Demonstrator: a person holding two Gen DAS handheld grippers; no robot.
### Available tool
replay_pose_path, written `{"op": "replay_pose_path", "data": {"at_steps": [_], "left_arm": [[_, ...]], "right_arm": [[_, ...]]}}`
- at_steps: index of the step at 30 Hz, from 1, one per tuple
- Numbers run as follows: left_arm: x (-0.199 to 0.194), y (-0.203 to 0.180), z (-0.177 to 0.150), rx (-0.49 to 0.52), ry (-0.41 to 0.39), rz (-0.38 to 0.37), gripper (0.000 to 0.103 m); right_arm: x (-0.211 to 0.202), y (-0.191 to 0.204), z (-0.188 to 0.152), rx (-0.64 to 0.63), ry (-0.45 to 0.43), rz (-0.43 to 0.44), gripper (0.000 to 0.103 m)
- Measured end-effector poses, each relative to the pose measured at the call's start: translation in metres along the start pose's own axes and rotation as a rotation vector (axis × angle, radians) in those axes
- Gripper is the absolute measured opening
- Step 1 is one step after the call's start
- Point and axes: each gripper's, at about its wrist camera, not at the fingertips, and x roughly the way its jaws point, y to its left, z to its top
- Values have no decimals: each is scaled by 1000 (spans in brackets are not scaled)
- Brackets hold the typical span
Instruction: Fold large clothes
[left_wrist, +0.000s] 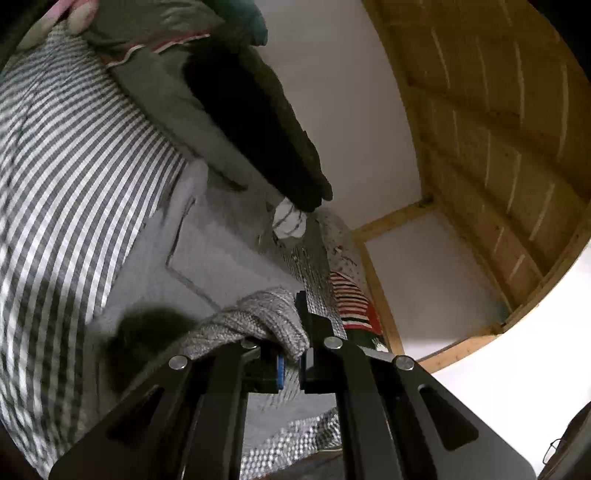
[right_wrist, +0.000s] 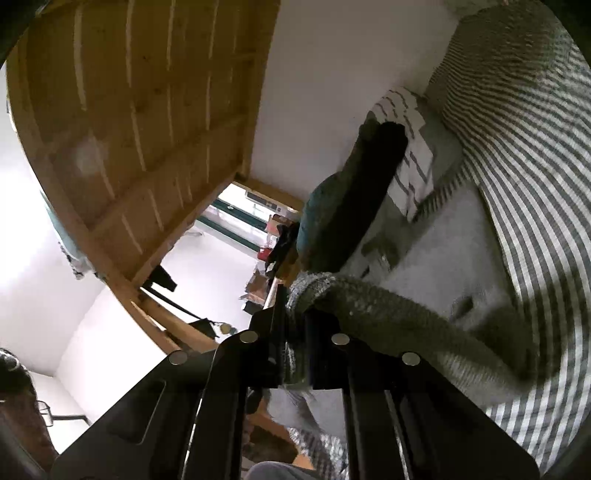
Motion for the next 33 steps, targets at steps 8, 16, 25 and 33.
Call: {"op": "replay_pose_path", "data": {"at_steps": [8, 16, 25, 33], "left_arm": [[74, 2, 85, 37, 10, 53, 3], [164, 37, 172, 28, 9, 176, 4], [235, 98, 207, 30, 128, 282, 19], [208, 66, 251, 263, -1, 223, 97]], "right_arm": [[65, -30, 73, 9, -16, -104, 9], [149, -108, 142, 82, 21, -316, 9], [234, -182, 183, 94, 277, -555, 10], [265, -169, 195, -206, 630, -601, 11]]}}
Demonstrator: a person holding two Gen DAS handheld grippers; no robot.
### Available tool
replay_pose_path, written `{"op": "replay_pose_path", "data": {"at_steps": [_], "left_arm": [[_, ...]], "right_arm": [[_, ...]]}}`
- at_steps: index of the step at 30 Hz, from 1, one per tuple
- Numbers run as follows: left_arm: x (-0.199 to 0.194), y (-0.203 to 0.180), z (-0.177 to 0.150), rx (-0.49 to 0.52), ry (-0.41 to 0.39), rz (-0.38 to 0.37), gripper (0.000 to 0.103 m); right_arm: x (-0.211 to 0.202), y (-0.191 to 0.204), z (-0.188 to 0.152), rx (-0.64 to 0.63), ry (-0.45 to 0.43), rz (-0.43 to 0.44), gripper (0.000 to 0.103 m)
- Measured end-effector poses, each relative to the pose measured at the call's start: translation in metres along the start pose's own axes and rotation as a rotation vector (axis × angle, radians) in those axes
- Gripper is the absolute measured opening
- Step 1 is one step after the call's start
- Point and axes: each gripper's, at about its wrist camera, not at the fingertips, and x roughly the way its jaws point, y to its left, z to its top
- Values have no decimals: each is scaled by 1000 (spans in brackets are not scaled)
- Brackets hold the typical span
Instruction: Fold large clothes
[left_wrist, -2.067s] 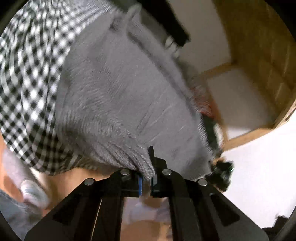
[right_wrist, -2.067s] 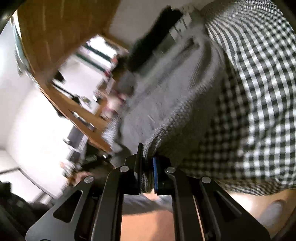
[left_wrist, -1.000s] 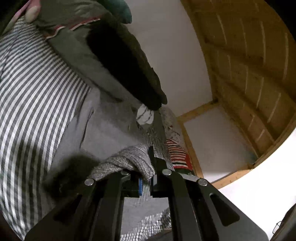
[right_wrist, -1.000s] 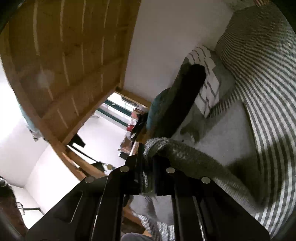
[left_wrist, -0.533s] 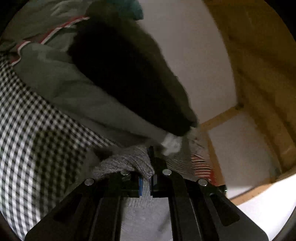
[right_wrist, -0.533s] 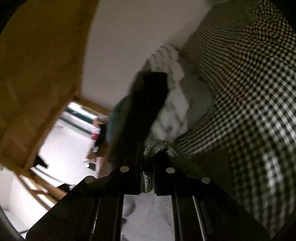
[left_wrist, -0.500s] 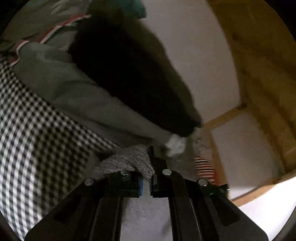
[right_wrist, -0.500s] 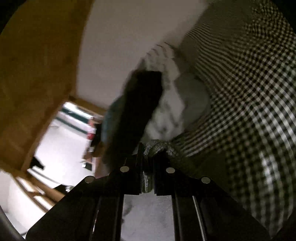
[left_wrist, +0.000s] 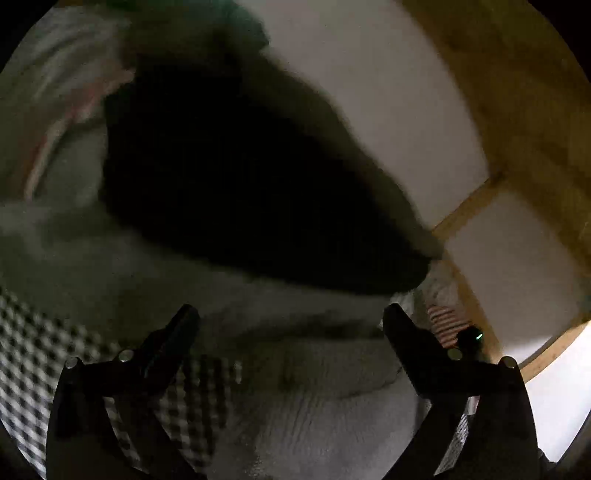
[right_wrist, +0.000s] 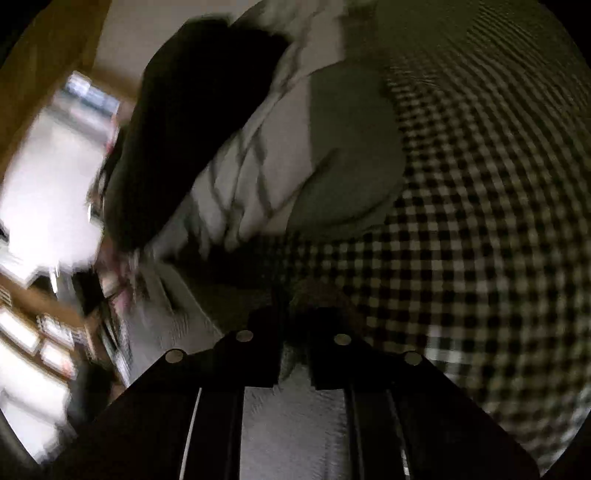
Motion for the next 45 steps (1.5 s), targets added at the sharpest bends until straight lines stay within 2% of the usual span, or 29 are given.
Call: {"op": "replay_pose_path", "data": {"at_steps": [2, 4, 5, 6, 8, 9, 10, 11, 13, 14, 16, 17, 19, 21, 24, 25, 27, 28, 29, 30, 32, 33, 34, 37, 39, 42, 44, 45], "left_arm": [[1, -9, -4, 31, 71, -66, 97], [11, -21, -20, 87, 179, -96, 97], [24, -33, -39, 182, 263, -46, 97], [32, -41, -53, 265, 302, 21, 97], [51, -50, -79, 399, 363, 124, 97], [60, -49, -88, 418, 387, 150, 97], [68, -49, -95, 421, 401, 166, 97], [77, -45, -98, 413, 405, 196, 97], [86, -35, -99, 377, 405, 258, 97], [93, -26, -99, 325, 415, 259, 97], [100, -22, -99, 283, 399, 239, 97], [98, -23, -98, 292, 374, 247, 97], [95, -21, -99, 303, 370, 255, 97], [99, -24, -102, 318, 373, 268, 97], [115, -36, -107, 317, 365, 301, 97], [113, -40, -108, 324, 363, 299, 84], [117, -52, -110, 336, 366, 254, 54], [116, -59, -111, 354, 359, 249, 43], [117, -65, -110, 362, 358, 240, 38], [116, -68, -108, 363, 355, 234, 33], [113, -72, -103, 342, 335, 214, 31], [108, -71, -99, 322, 320, 200, 31], [105, -71, -96, 303, 306, 187, 31], [90, -63, -84, 205, 250, 106, 31], [78, -56, -79, 156, 188, 69, 31], [64, -41, -70, 73, 74, 58, 31], [62, -33, -65, 40, 43, 82, 31], [64, -31, -64, 41, 43, 104, 31]], "right_arm": [[-1, 9, 0, -69, 21, -30, 11], [-4, 15, 1, -64, 18, -22, 11], [-8, 15, 2, -47, 6, -6, 11], [-14, 10, 5, 34, -23, 59, 11], [-16, -6, 11, 252, -38, 183, 15], [-13, -18, 10, 404, -16, 253, 22], [-14, -26, 9, 495, -10, 314, 58], [-19, -34, 7, 585, -57, 358, 99], [-47, -50, 3, 708, -244, 427, 100], [-62, -56, 2, 732, -311, 417, 100], [-82, -45, 8, 612, -322, 253, 100], [-90, -25, 12, 458, -297, 138, 100], [-86, 14, 9, 209, -241, 40, 100], [-69, 57, 0, -41, -175, -179, 100], [-19, 103, -24, -337, -47, -586, 100], [-2, 104, -31, -366, 10, -623, 100], [28, 104, -41, -362, 95, -544, 93], [41, 102, -45, -358, 123, -536, 72], [49, 100, -48, -352, 141, -541, 49], [58, 95, -50, -326, 158, -544, 42], [60, 86, -50, -237, 145, -472, 20], [56, 86, -48, -217, 128, -451, 15], [48, 86, -46, -198, 92, -419, 12], [5, 95, -42, -199, -103, -287, 11], [-22, 95, -44, -168, -230, -241, 9], [-38, 87, -48, -128, -337, -164, 9], [-45, 80, -50, -89, -383, -118, 9], [-46, 72, -50, -58, -381, -124, 9]]}}
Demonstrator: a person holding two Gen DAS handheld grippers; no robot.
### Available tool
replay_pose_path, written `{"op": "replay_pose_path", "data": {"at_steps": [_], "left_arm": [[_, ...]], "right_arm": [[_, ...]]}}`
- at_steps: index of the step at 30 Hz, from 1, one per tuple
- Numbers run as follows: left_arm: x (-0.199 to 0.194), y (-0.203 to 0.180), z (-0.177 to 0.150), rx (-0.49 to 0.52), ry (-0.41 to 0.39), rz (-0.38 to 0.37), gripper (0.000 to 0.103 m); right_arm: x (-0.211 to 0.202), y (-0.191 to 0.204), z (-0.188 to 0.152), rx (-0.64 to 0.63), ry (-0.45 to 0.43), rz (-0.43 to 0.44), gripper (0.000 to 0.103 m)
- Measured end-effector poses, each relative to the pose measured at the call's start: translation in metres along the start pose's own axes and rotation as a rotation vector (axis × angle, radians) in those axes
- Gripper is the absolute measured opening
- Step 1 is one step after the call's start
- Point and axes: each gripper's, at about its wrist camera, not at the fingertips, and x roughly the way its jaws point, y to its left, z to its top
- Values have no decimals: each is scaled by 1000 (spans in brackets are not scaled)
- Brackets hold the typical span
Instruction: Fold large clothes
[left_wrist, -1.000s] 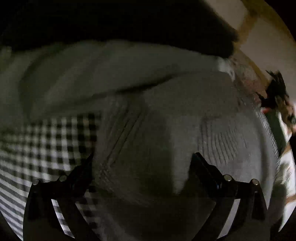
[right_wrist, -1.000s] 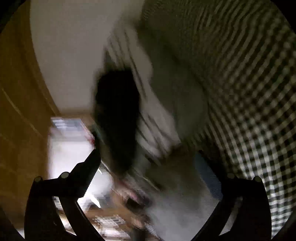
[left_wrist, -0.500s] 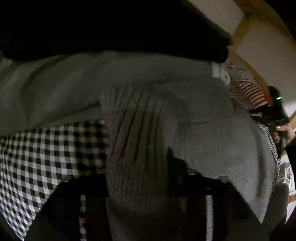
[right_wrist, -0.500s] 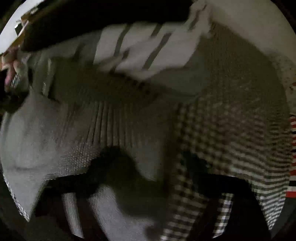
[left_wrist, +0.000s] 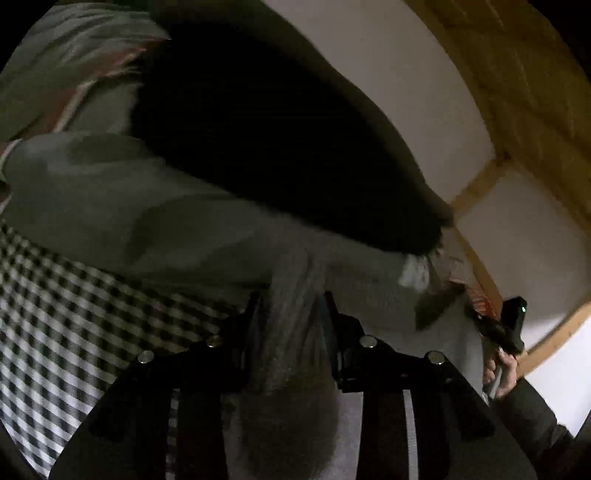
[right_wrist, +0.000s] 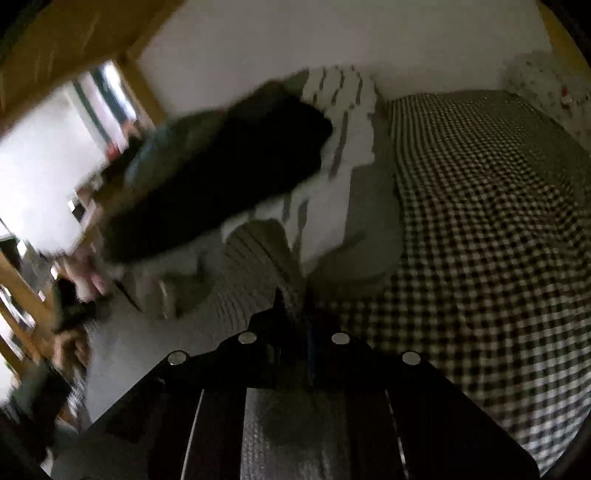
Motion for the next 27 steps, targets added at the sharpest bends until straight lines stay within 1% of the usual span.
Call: {"op": "replay_pose_path", "data": {"at_steps": [1, 2, 3, 4, 5, 6, 8, 9, 10, 11, 12, 13, 14, 15, 16, 17, 18, 19, 20, 21, 22, 23, 24, 25, 26, 27], "left_arm": [[3, -1, 0, 9, 10, 15, 31], [12, -2, -1, 37, 46, 43, 31], [21, -5, -3, 62, 84, 68, 31], [30, -7, -7, 80, 123, 71, 27], [32, -9, -8, 89, 130, 58, 24], [31, -13, -9, 98, 117, 46, 24], [19, -22, -7, 113, 49, -40, 24], [10, -32, -7, 149, 25, -102, 24], [7, -41, -8, 194, 35, -117, 27], [11, -49, -10, 236, 86, -117, 30], [20, -54, -13, 272, 164, -87, 36], [35, -58, -19, 312, 246, 10, 37], [46, -58, -22, 324, 288, 56, 37], [56, -57, -24, 321, 322, 86, 37], [64, -53, -23, 297, 334, 130, 36], [68, -48, -18, 246, 308, 161, 36], [66, -40, -11, 172, 258, 168, 34], [60, -30, -3, 89, 195, 187, 26], [56, -23, 2, 37, 155, 195, 26], [49, -18, 6, -7, 111, 182, 26], [47, -18, 7, -17, 97, 169, 26], [41, -20, 9, -17, 72, 173, 26], [34, -24, 9, -7, 46, 173, 30], [27, -27, 9, 4, 20, 158, 47], [18, -30, 10, 12, -6, 154, 61], [10, -31, 10, 13, -25, 157, 85]], "right_arm": [[11, -11, -1, 45, 53, -43, 9], [21, -28, -1, 82, 123, -100, 9], [29, -39, -5, 100, 175, -134, 9], [40, -43, -12, 103, 216, -160, 9], [49, -43, -17, 81, 239, -181, 9], [51, -42, -20, 63, 244, -187, 9], [51, -42, -21, 76, 245, -188, 10], [51, -42, -21, 91, 253, -181, 10], [52, -40, -21, 82, 259, -179, 10], [52, -38, -18, 62, 262, -179, 12], [51, -36, -17, 43, 279, -175, 16], [52, -34, -15, 34, 290, -176, 29], [54, -30, -11, 28, 284, -187, 45], [49, -28, -8, 16, 260, -198, 53], [49, -31, -3, 8, 235, -199, 63], [37, -28, -3, 2, 204, -196, 69], [28, -29, -3, 3, 186, -197, 73], [19, -28, -3, 4, 172, -198, 79], [4, -27, -4, 2, 157, -196, 81], [-6, -27, -6, 0, 154, -193, 82], [-18, -27, -8, -2, 150, -191, 84], [-31, -26, -11, -6, 140, -190, 88], [-41, -26, -15, -11, 131, -185, 91], [-51, -27, -20, -14, 127, -178, 92], [-57, -30, -26, -13, 131, -167, 93], [-67, -28, -36, -12, 153, -148, 94]]}}
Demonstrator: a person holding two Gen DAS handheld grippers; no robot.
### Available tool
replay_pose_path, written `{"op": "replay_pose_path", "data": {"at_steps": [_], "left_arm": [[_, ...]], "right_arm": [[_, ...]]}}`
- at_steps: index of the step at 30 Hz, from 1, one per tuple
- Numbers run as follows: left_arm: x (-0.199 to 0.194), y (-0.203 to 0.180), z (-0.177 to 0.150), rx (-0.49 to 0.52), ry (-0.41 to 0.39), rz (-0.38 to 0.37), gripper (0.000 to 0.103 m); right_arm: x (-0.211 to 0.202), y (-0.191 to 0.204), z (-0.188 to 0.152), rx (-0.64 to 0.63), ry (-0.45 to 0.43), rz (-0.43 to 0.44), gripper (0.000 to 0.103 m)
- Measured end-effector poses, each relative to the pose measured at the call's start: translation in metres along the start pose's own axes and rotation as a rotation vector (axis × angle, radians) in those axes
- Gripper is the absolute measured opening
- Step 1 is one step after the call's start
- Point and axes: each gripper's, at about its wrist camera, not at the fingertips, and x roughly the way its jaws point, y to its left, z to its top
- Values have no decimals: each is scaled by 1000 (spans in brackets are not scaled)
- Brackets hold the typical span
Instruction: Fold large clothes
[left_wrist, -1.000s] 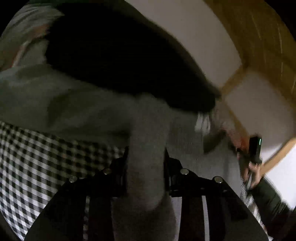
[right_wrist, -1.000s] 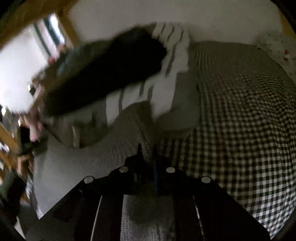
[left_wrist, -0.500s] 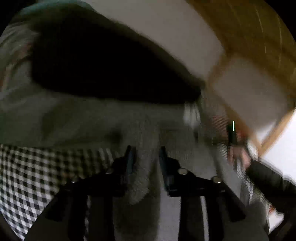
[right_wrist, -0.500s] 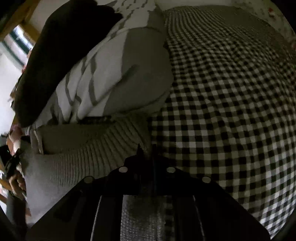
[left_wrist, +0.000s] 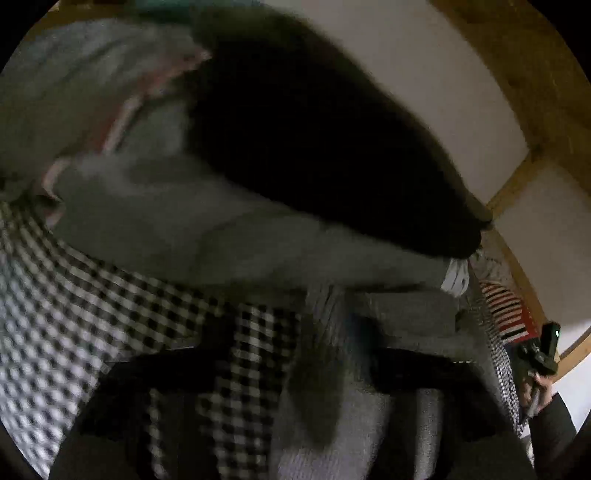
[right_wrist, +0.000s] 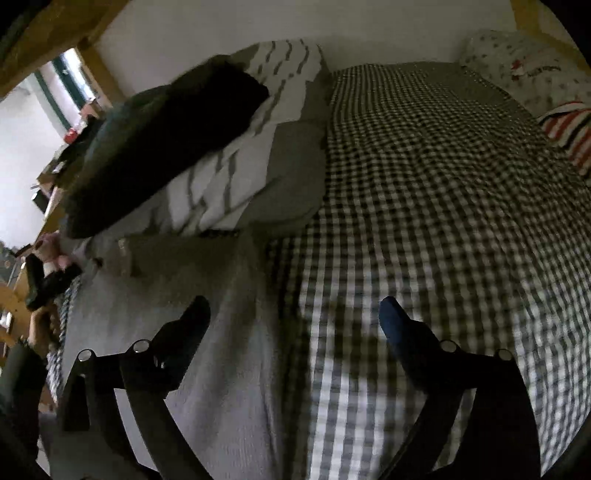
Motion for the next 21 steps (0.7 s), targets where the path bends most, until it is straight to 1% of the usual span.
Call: {"op": "replay_pose_path", "data": {"at_steps": [1, 2, 4, 5, 6, 7, 10, 12, 13, 15, 16, 17, 18, 19, 20, 21], "left_arm": [[-6, 0, 0, -3, -4, -10, 87], [-13, 1, -2, -11, 10, -38, 87], [-23, 2, -10, -20, 57, -83, 88], [-30, -4, -22, -11, 84, -131, 90], [-36, -10, -34, 6, 103, -160, 94], [-45, -20, -53, 36, 126, -190, 94], [-57, -36, -101, 82, 183, -206, 94], [-61, -41, -134, 81, 226, -197, 94], [-63, -40, -143, 73, 238, -199, 94], [-54, -44, -162, 51, 308, -231, 94], [-49, -50, -166, 51, 324, -238, 94], [-43, -57, -166, 65, 317, -220, 94], [-39, -58, -164, 63, 320, -214, 94], [-31, -64, -165, 42, 321, -211, 88], [-22, -73, -165, 14, 301, -200, 76], [-21, -72, -166, -2, 292, -163, 47]], "right_arm": [[-4, 0, -10, -4, 27, 12, 95], [-7, 2, -23, -16, 59, 26, 95], [-8, 6, -46, -48, 100, 36, 95], [-7, 7, -58, -66, 116, 39, 95], [-9, 10, -74, -80, 134, 48, 95], [-8, 11, -88, -80, 154, 65, 95], [-6, 13, -120, -54, 154, 149, 95], [-3, 14, -134, -41, 144, 190, 95], [0, 16, -140, -32, 140, 224, 94], [7, 22, -150, -26, 129, 291, 81], [12, 28, -154, -49, 132, 266, 74], [16, 32, -157, -64, 128, 255, 69], [16, 32, -158, -57, 120, 256, 66], [16, 30, -159, -38, 108, 261, 58], [13, 24, -159, 2, 91, 278, 44], [11, 20, -159, 31, 87, 303, 41]]}}
